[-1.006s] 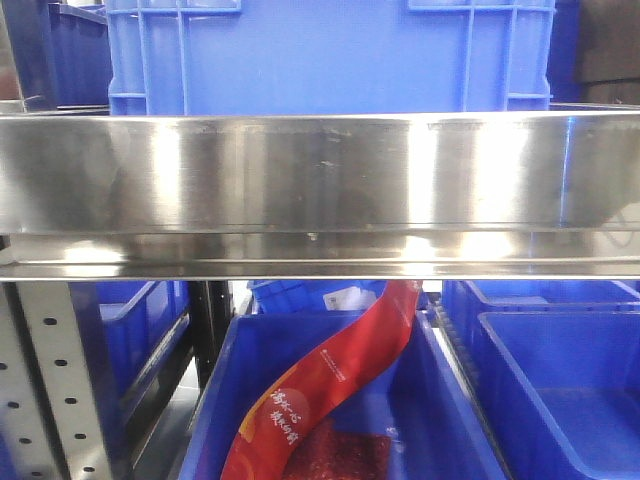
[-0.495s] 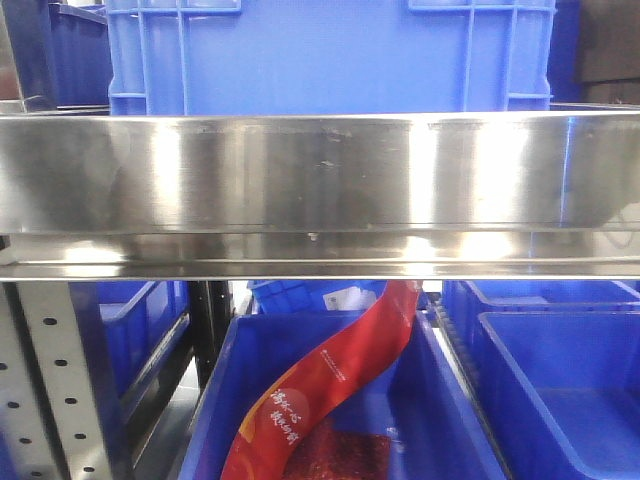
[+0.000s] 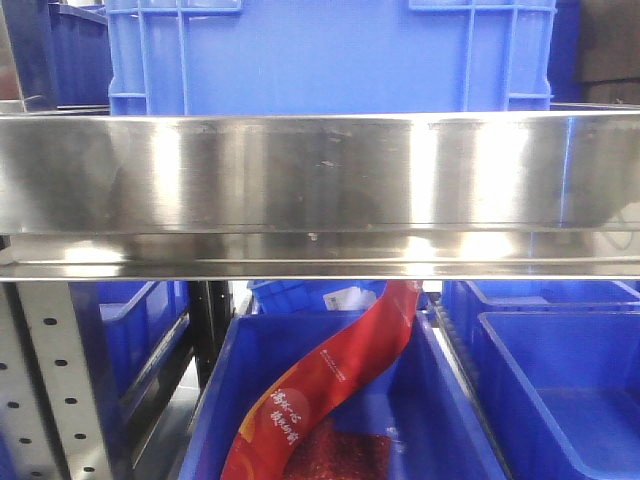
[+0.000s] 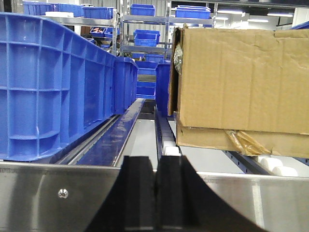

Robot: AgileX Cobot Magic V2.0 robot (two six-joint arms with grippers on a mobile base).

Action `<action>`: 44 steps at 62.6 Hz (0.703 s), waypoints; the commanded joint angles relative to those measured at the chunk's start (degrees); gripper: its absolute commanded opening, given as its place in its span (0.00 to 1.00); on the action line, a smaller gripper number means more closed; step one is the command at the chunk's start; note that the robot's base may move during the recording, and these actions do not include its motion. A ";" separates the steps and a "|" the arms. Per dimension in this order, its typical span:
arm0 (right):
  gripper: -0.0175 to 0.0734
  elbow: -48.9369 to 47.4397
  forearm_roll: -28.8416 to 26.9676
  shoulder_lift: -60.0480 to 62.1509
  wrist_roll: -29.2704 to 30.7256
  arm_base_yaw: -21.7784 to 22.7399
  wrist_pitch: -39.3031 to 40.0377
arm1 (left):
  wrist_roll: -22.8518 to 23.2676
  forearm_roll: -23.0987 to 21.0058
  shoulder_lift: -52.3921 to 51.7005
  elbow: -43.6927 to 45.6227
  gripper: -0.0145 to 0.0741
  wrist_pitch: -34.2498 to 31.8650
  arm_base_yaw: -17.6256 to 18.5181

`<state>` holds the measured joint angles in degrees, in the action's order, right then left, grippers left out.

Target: Grab block from conveyor and place in blue bin

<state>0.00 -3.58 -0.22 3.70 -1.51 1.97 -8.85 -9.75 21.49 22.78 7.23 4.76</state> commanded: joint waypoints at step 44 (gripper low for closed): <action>0.01 0.00 -0.13 0.22 0.28 0.36 1.45 | 0.06 -0.08 -0.44 -0.45 0.04 -1.14 -0.20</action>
<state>0.00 -3.58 -0.22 3.70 -1.51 2.09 -8.85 -9.75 21.49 22.78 7.11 4.76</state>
